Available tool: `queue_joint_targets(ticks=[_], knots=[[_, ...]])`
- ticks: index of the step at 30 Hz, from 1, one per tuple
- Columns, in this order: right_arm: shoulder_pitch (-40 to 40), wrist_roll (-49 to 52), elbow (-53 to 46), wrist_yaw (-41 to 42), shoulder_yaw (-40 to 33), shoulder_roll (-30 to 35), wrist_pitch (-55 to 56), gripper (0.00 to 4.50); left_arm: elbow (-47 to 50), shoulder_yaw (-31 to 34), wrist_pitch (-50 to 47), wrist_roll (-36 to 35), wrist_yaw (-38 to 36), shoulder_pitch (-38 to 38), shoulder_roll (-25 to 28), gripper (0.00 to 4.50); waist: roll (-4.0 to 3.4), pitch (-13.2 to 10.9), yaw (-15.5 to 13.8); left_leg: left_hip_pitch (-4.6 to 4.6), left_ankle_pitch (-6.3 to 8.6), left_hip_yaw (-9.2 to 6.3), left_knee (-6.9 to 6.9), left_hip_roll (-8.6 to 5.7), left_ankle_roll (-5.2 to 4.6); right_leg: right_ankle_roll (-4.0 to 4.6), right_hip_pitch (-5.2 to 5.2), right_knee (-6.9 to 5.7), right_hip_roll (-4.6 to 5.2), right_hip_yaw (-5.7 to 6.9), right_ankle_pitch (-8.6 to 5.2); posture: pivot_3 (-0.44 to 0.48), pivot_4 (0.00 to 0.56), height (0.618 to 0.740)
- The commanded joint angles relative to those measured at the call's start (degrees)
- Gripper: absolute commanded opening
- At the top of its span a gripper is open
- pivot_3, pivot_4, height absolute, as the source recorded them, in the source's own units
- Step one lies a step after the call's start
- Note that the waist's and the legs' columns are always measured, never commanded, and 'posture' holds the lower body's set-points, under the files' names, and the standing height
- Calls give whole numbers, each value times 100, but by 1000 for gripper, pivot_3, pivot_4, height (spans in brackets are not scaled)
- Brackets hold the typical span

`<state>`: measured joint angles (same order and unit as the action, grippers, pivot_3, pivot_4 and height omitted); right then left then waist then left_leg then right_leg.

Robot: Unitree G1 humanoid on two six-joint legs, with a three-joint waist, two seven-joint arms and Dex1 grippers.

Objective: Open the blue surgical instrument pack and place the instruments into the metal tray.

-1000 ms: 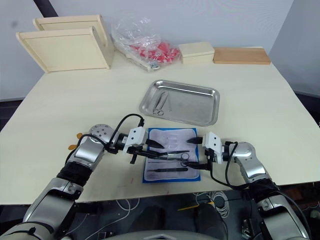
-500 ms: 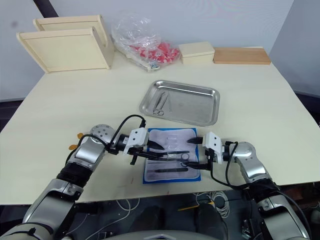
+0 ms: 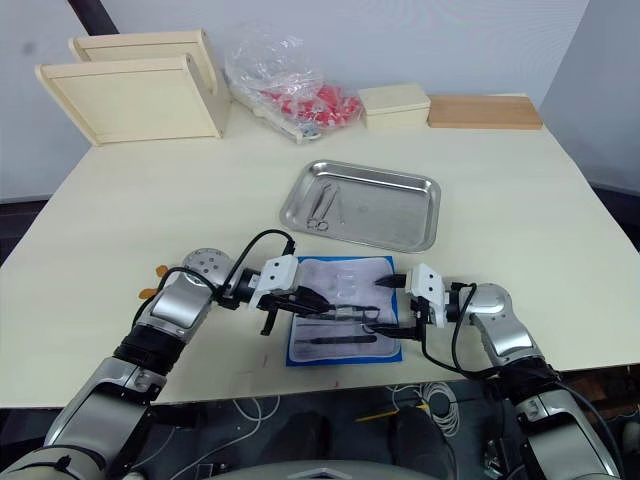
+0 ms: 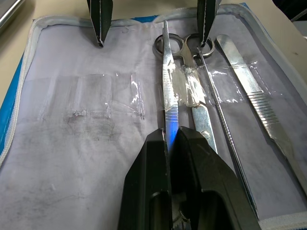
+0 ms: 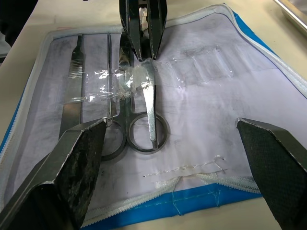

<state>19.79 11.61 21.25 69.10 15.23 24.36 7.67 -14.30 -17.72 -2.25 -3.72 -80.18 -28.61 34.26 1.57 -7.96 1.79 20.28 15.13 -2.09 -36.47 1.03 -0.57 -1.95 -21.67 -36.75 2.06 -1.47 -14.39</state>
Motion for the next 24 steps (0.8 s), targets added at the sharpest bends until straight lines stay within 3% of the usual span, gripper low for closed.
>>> queue_joint_targets(ticks=[1, 10, 24], knots=[[-252, -519, 560, -66, 316, 116, -268, 4500, 390, -222, -426, 227, 34, -52, 126, 49, 0, 0, 1, 0, 0, 1, 0, 0, 0, -1, 0, 0, 0, 0, -1, 0, 150, 740], [-247, -523, 592, -85, 339, 77, -247, 4500, 1104, -219, -1326, 250, 84, -197, 364, 49, -5, -10, 7, 1, 0, -1, 0, 1, 0, -14, -1, 0, -2, 0, -8, 0, 150, 740], [-195, -532, 674, -85, 359, 12, -211, 4500, 1456, -96, -1529, 80, 23, -108, 867, 49, -5, -19, 25, 1, 0, 0, 0, 7, 0, -14, -3, 0, -3, -1, -9, 0, 150, 740]])
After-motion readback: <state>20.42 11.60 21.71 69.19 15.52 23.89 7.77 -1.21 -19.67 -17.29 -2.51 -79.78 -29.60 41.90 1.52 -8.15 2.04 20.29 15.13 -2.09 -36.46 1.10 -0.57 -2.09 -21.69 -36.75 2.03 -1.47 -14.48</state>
